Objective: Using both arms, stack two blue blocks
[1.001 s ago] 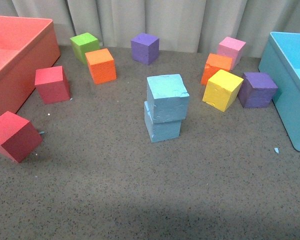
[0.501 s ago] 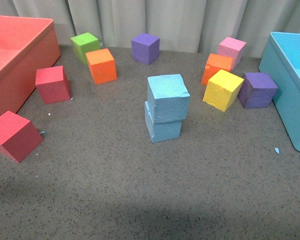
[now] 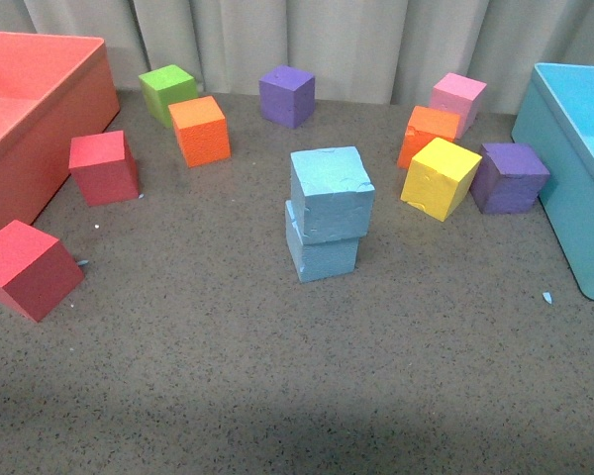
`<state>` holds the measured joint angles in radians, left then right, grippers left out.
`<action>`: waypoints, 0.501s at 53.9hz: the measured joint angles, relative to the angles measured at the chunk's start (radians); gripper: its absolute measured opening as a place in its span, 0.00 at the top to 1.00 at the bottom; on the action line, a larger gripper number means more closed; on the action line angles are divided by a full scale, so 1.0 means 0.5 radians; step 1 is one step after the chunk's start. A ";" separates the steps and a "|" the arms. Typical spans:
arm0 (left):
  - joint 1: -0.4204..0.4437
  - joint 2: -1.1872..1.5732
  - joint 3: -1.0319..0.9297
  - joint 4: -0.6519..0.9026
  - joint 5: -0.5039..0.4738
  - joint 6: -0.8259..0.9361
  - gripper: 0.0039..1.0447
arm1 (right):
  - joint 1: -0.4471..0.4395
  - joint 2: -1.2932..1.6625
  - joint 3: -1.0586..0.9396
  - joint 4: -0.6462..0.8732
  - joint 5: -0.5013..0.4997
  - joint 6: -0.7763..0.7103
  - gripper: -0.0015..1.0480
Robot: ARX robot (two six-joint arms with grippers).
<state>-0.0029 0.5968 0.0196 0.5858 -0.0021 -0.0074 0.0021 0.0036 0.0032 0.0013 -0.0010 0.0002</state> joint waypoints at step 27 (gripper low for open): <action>0.000 -0.524 -0.002 -0.495 0.002 0.000 0.97 | 0.000 0.000 0.000 0.000 0.000 0.000 0.09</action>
<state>-0.0029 0.3347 0.0189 0.3382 -0.0013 -0.0074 0.0021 0.0036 0.0032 0.0013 -0.0010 0.0002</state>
